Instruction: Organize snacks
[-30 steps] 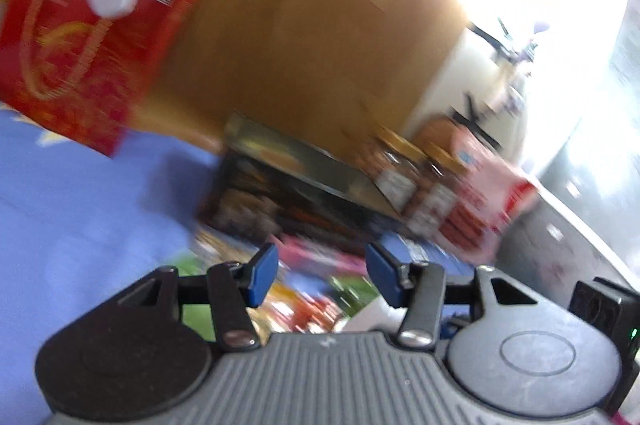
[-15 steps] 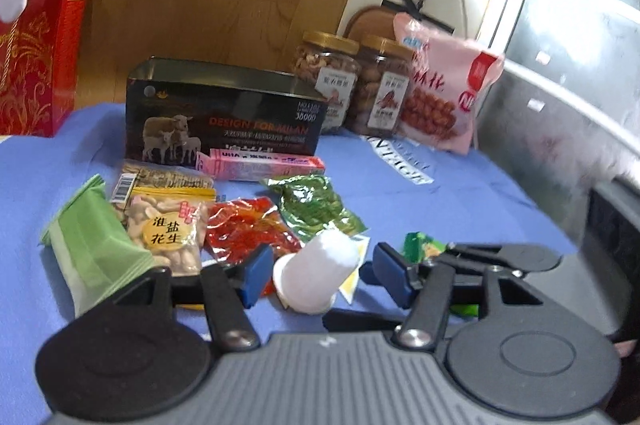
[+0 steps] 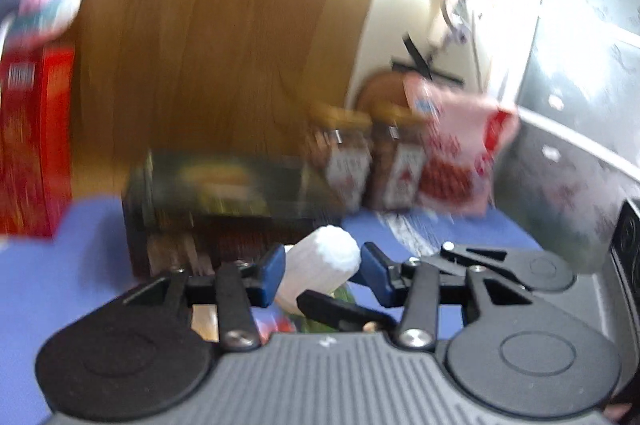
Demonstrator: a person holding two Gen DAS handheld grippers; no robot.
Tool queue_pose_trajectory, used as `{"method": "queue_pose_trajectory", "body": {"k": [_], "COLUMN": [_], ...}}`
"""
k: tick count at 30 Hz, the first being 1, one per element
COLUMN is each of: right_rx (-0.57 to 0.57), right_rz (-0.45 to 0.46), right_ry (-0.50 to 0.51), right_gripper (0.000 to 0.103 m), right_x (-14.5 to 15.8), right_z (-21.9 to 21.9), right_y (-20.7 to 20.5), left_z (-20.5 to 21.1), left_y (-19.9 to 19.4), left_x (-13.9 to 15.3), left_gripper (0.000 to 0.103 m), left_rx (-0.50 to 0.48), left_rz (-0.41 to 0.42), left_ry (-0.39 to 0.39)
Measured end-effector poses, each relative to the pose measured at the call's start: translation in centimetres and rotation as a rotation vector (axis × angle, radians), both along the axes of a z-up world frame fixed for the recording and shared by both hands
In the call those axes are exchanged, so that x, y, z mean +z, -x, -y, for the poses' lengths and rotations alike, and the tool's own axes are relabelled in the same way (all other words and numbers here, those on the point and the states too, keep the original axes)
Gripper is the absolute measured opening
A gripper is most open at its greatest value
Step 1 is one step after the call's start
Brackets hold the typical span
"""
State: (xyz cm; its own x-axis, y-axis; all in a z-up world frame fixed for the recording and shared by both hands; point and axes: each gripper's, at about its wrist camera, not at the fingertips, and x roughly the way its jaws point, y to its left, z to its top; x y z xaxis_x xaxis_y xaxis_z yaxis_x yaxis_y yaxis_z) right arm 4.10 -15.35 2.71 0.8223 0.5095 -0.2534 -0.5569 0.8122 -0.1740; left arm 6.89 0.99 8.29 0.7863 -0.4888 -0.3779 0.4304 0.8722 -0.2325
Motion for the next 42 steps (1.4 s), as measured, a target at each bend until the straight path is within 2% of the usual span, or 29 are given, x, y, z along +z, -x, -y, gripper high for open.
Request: {"method": "queue_pose_trajectory", "body": {"k": [5, 10, 13, 14, 16, 18, 21, 24, 27, 29, 32, 35, 38, 42], "right_rx": [-0.04, -0.045, -0.033, -0.035, -0.03, -0.04, -0.076, -0.119, -0.154, -0.171, -0.148, -0.15, -0.131, -0.14], "right_rz": [0.038, -0.02, -0.023, -0.024, -0.013, -0.025, -0.123, -0.335, -0.457, -0.469, -0.51, -0.51, -0.586, -0.541], "right_ry": [-0.012, -0.02, -0.019, -0.015, -0.041, -0.094, -0.211, -0.376, -0.455, -0.409, -0.366, -0.324, -0.266, -0.253], "right_gripper": [0.033, 0.034, 0.037, 0.041, 0.046, 0.046, 0.045, 0.045, 0.041, 0.041, 0.042, 0.044, 0.047, 0.047], "right_x": [1.0, 0.4, 0.0, 0.1, 0.7, 1.3, 1.5, 0.2, -1.7, -2.5, -2.9, -2.6, -3.2, -3.0], "right_z": [-1.6, -3.2, -4.0, -4.0, -2.9, -0.6, 4.1, 9.1, 11.3, 10.8, 9.8, 8.6, 7.3, 7.4], "right_y": [-5.2, -9.0, -9.6, -9.6, -8.8, -7.8, -7.3, -8.0, -8.1, -7.6, -8.1, -8.7, -9.6, -9.0], "left_z": [-0.4, -1.0, -1.4, -1.6, -2.2, -3.4, -4.6, -4.9, -4.1, -3.0, -1.5, -0.5, 0.0, 1.0], "left_y": [-5.2, -9.1, -10.0, -10.1, -9.7, -8.3, -6.1, -5.5, -6.3, -6.8, -8.0, -9.3, -10.3, -9.4], "left_x": [1.2, 0.3, -0.4, -0.5, -0.4, 0.0, 0.1, -1.2, -3.1, -4.0, -5.1, -6.3, -7.3, -7.2], "left_gripper": [0.042, 0.04, 0.041, 0.043, 0.043, 0.043, 0.045, 0.045, 0.045, 0.046, 0.065, 0.066, 0.064, 0.061], "left_rx": [0.066, 0.132, 0.179, 0.199, 0.218, 0.228, 0.222, 0.181, 0.143, 0.136, 0.135, 0.164, 0.152, 0.151], "left_rz": [0.035, 0.008, -0.005, -0.01, -0.014, 0.0, -0.021, -0.131, -0.236, -0.259, -0.293, -0.338, -0.377, -0.339], "left_ry": [0.033, 0.048, 0.039, 0.036, 0.048, 0.083, 0.123, 0.175, 0.203, 0.177, 0.125, 0.092, 0.13, 0.081]}}
